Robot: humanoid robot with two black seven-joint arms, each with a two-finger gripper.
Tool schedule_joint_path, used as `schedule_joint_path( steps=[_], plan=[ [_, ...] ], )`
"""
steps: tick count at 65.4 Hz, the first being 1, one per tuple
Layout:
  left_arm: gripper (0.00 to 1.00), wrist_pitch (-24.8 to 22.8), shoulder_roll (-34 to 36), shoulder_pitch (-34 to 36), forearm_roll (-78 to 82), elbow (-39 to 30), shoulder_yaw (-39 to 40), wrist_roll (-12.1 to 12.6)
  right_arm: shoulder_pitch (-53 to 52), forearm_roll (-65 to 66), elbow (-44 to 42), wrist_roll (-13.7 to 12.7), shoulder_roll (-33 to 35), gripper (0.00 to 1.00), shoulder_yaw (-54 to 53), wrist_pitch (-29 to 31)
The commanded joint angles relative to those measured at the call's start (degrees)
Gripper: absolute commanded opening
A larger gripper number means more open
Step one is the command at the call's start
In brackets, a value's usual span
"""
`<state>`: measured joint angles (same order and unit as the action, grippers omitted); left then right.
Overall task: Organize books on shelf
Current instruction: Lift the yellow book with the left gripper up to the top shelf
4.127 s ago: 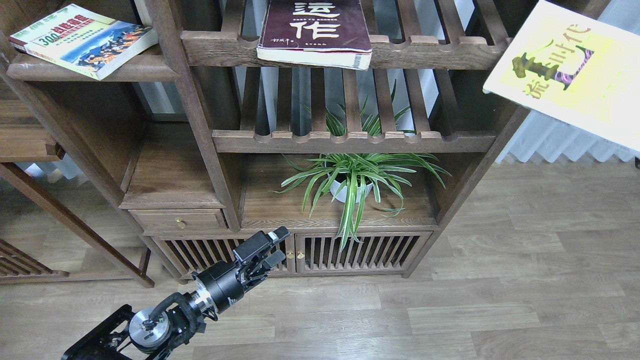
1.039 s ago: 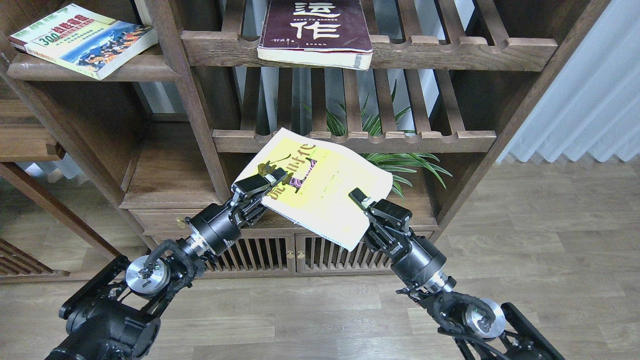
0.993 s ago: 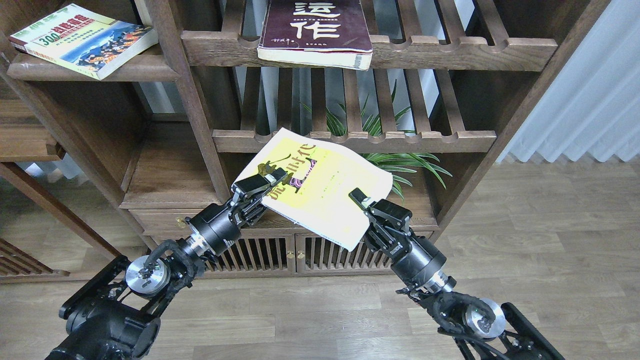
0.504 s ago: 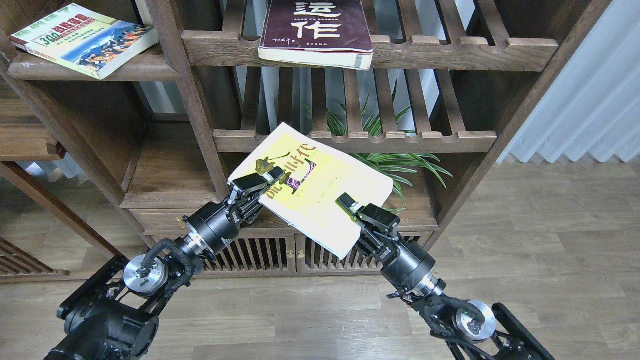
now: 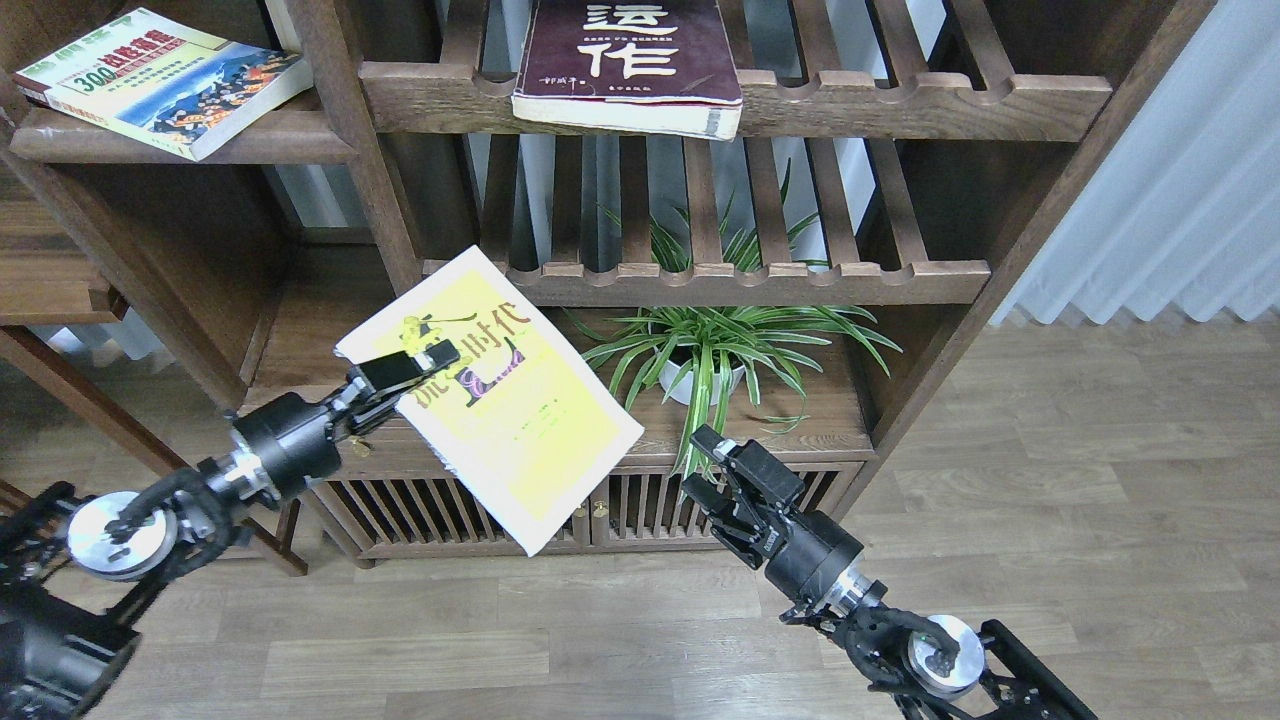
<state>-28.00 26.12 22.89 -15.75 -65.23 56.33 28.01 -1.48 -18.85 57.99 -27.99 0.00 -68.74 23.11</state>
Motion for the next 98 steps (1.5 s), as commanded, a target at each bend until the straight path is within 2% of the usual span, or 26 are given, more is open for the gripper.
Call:
schedule_joint_path(
  steps=[1, 15, 30, 65, 77, 98],
  plan=[
    [0.01, 0.0, 6.56, -0.13, 1.59, -3.41, 0.27, -0.01, -1.07, 0.13, -1.73, -0.01, 0.0, 0.93, 0.1, -0.08],
    [0.02, 0.0, 19.74, -0.48, 1.86, -9.12, 2.55, -0.01, -2.3, 0.31, -4.55, -0.01, 0.0, 0.93, 0.19, -0.26],
    [0.03, 0.0, 28.8, -0.39, -0.15, -13.87, 4.66, -0.01, -3.44, 0.4, -5.51, -0.01, 0.0, 0.93, 2.56, -0.7],
    [0.03, 0.0, 35.57, 1.19, -1.74, -13.7, 15.38, -0.01, -3.8, 0.4, -5.52, -0.01, 0.0, 0.93, 2.82, -0.7],
    [0.03, 0.0, 39.18, 4.79, -4.55, -12.82, 16.0, -0.01, -3.71, 0.4, -5.52, -0.01, 0.0, 0.93, 2.82, -0.7],
    [0.03, 0.0, 43.13, 6.37, -8.51, -9.83, 19.25, -0.01, -3.8, 0.4, -5.34, -0.01, 0.0, 0.93, 2.82, -0.7]
  ],
)
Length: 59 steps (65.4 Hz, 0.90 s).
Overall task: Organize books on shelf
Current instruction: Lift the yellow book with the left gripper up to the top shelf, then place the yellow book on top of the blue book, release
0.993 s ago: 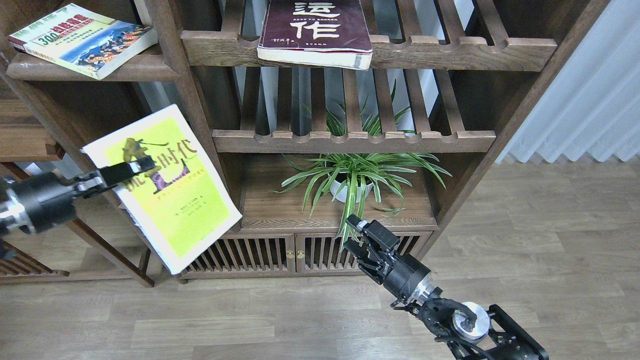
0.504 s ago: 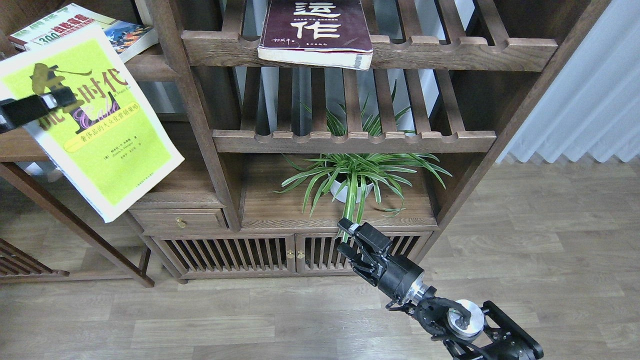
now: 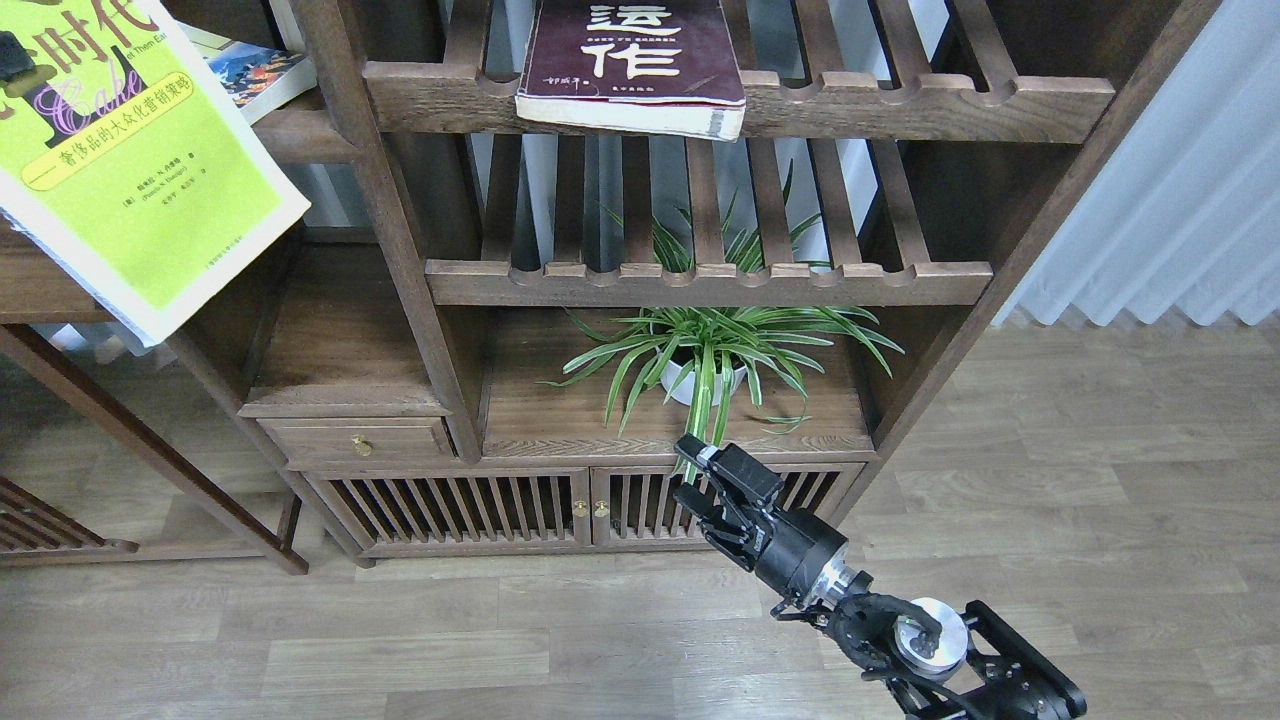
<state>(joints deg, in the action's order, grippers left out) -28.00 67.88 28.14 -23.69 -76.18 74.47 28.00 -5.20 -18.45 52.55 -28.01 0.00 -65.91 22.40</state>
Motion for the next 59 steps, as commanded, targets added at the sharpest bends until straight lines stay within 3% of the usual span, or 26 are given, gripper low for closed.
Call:
schedule_joint_path(
  steps=[1, 18, 29, 42, 59],
  plan=[
    [0.03, 0.0, 1.55, 1.56, -0.65, 1.3, 1.11, 0.0, -0.08, 0.0, 0.1, 0.01, 0.0, 0.93, 0.0, 0.01],
    [0.03, 0.0, 1.38, 11.67, -0.56, 9.46, -0.29, 0.0, 0.01, 0.0, 0.1, 0.01, 0.0, 0.93, 0.0, 0.01],
    [0.03, 0.0, -0.03, 14.13, 0.32, 14.04, -1.61, 0.0, 0.01, 0.0, 0.1, 0.01, 0.0, 0.93, 0.08, 0.01],
    [0.03, 0.0, -4.86, 17.21, 3.04, 20.02, -2.58, 0.0, -0.08, 0.0, 0.28, 0.01, 0.0, 0.93, 0.08, 0.01],
    [0.03, 0.0, -12.42, 26.96, 6.12, 25.47, -7.06, 0.0, -0.17, 0.0, 0.54, 0.01, 0.0, 0.93, 0.08, 0.01]
  ],
)
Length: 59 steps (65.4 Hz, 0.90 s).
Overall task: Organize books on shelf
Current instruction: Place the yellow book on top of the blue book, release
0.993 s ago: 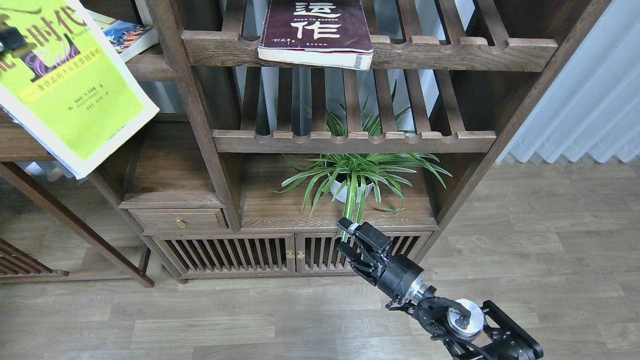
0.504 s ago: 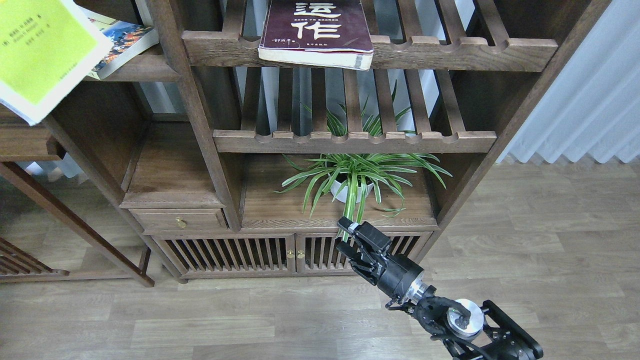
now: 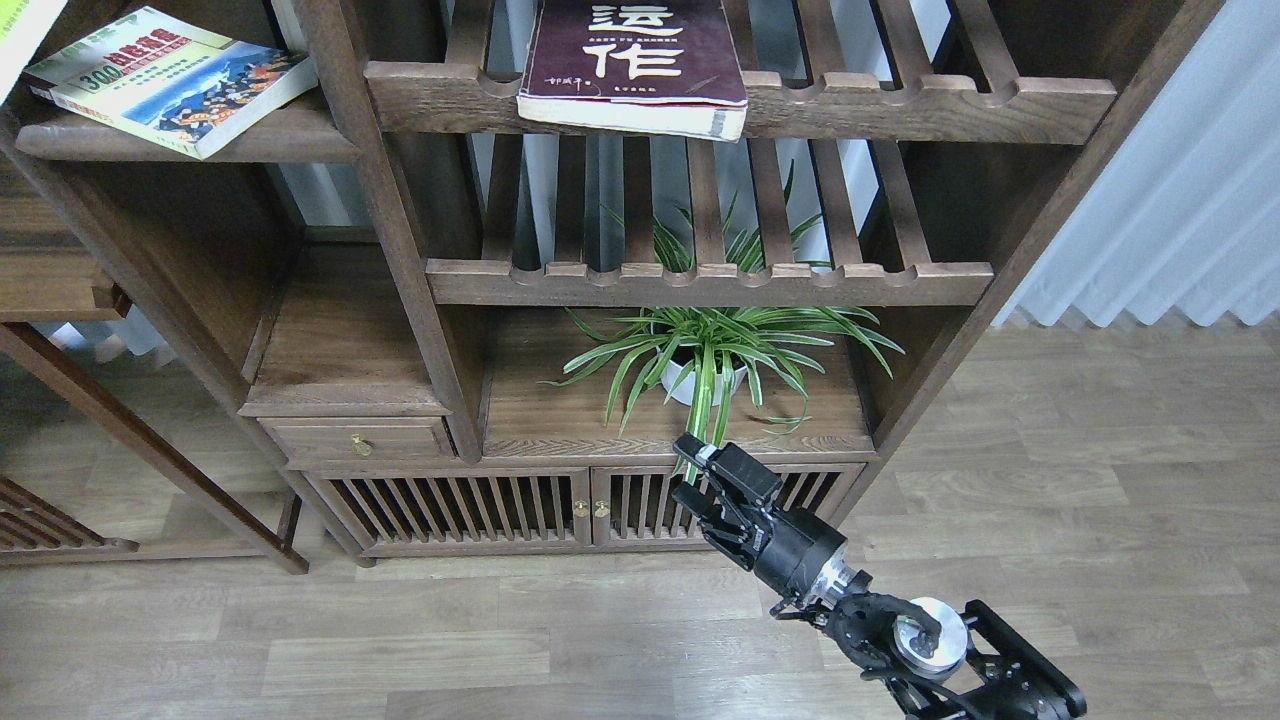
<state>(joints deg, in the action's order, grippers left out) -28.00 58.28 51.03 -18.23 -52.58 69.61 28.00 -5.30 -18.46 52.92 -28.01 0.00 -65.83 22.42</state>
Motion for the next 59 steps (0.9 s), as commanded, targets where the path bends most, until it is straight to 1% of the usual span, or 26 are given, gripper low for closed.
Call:
schedule_joint_path(
  steps=[1, 14, 20, 21, 25, 48, 59],
  plan=[
    [0.03, 0.0, -3.08, 4.34, 0.57, 2.04, -2.46, 0.0, -0.06, 0.0, 0.17, 0.01, 0.0, 0.93, 0.0, 0.0],
    [0.03, 0.0, -7.3, 11.8, 0.65, 7.22, -7.82, 0.0, -0.41, 0.0, 0.08, 0.01, 0.0, 0.93, -0.18, 0.0],
    [0.03, 0.0, -8.88, 14.97, 0.65, 11.35, -9.93, 0.0, -0.41, 0.0, -0.01, 0.01, 0.0, 0.93, -0.35, 0.08],
    [0.03, 0.0, -9.84, 16.71, 0.65, 13.79, -10.89, 0.0, -0.41, 0.0, -0.1, 0.01, 0.0, 0.93, -0.35, 0.08],
    [0.03, 0.0, -10.9, 18.13, 0.65, 16.1, -11.69, 0.0, -0.41, 0.0, -0.1, 0.01, 0.0, 0.93, -0.44, 0.08],
    [0.03, 0.0, -14.42, 21.21, 0.57, 25.06, -12.22, 0.0, -0.59, 0.0, -0.27, 0.01, 0.0, 0.93, -0.7, 0.0],
    [0.03, 0.0, -16.88, 22.44, 0.57, 26.3, -12.22, 0.0, -0.85, 0.0, -0.36, 0.01, 0.0, 0.93, -0.7, 0.0]
  ],
)
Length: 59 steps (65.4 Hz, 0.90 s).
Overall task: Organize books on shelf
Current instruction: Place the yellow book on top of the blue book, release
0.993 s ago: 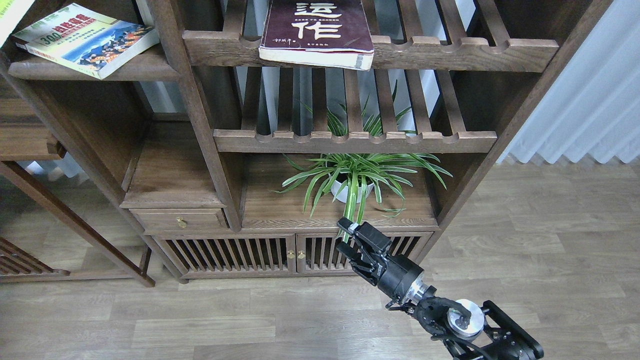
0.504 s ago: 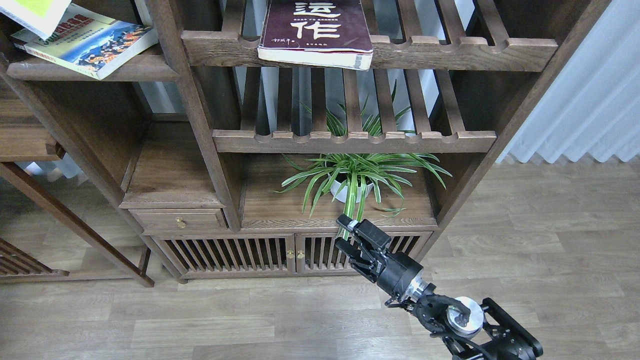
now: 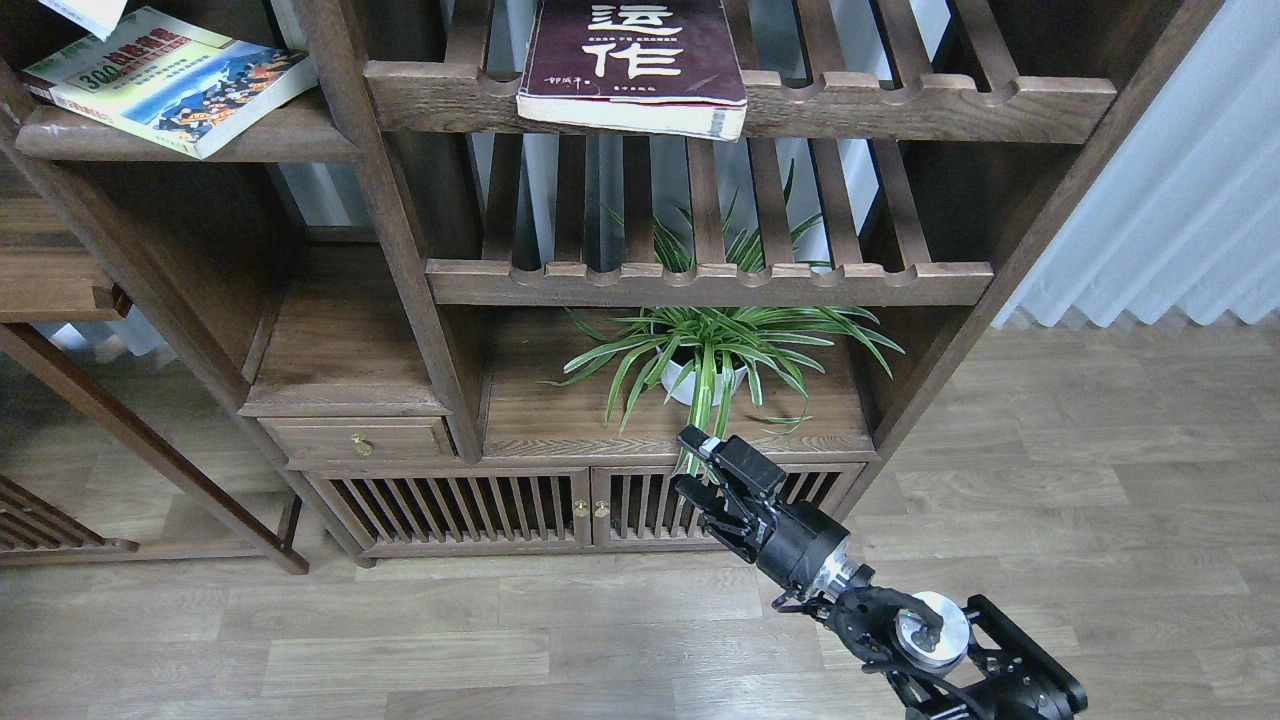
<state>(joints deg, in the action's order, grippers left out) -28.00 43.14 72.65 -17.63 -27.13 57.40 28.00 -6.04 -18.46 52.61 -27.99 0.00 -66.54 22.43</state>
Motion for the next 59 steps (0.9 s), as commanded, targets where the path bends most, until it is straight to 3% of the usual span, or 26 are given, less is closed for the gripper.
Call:
schedule_joint_path(
  steps=[1, 20, 43, 47, 50, 59],
  plan=[
    [0.03, 0.0, -2.18, 1.08, -0.03, 0.85, -0.01, 0.0, -0.12, -0.09, -0.06, -0.01, 0.0, 0.93, 0.0, -0.01],
    [0.03, 0.0, -7.36, 3.02, 0.05, 0.85, -0.27, 0.0, -0.12, -0.09, -0.06, -0.01, 0.0, 0.93, -0.17, 0.07],
    [0.06, 0.0, -7.81, 3.2, -0.03, 0.93, -0.01, 0.0, -0.03, -0.17, -0.14, -0.01, 0.0, 0.93, -0.26, 0.07],
    [0.17, 0.0, -7.81, 3.2, -0.03, 0.93, -0.01, 0.0, -0.03, -0.18, -0.14, -0.01, 0.0, 0.93, -0.26, 0.07],
    [0.39, 0.0, -7.81, 3.2, -0.03, 0.93, -0.01, 0.0, -0.03, -0.18, -0.14, -0.01, 0.0, 0.93, -0.26, 0.07],
    [0.64, 0.0, -7.81, 2.76, -0.03, 0.49, -0.45, 0.0, -0.03, -0.09, -0.14, -0.01, 0.0, 0.93, -0.26, 0.07]
  ],
)
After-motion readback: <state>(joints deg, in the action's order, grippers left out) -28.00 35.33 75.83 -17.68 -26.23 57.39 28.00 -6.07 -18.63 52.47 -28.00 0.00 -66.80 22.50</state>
